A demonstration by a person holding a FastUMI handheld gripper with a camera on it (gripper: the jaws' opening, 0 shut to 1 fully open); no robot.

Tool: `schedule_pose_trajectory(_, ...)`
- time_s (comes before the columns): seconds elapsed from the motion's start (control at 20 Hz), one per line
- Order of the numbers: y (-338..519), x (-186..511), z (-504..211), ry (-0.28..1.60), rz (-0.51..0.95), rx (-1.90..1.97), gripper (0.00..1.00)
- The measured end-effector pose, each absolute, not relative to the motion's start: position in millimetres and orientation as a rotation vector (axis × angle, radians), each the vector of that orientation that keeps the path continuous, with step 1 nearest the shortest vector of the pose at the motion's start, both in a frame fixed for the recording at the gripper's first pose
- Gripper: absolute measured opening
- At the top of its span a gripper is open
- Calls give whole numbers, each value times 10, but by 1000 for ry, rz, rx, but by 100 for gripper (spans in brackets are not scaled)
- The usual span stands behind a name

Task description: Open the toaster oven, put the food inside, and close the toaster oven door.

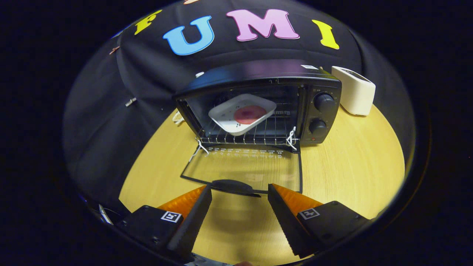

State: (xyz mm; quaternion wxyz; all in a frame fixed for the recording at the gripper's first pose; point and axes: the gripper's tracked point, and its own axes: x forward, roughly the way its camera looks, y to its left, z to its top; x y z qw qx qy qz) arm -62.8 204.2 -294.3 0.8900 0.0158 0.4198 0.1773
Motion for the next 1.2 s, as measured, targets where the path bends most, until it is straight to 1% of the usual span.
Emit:
schedule_pose_trajectory(0.15,1939,-684,-3180,900,333,-82,99)
schedule_pose_trajectory(0.35,1946,-728,-3420,932,328,-198,99)
schedule_pose_trajectory(0.55,2011,-746,-3645,942,295,-257,100)
schedule_pose_trajectory(0.65,2118,-687,-3691,928,280,-236,99)
schedule_pose_trajectory(0.7,2130,-644,-3691,930,270,-232,98)
schedule_pose_trajectory(0.75,2175,-615,-3702,932,266,-220,99)
schedule_pose_trajectory(0.8,2203,-564,-3705,932,256,-211,98)
schedule_pose_trajectory(0.95,2216,-525,-3727,960,214,-167,99)
schedule_pose_trajectory(1.2,2218,-517,-3689,971,204,-150,99)
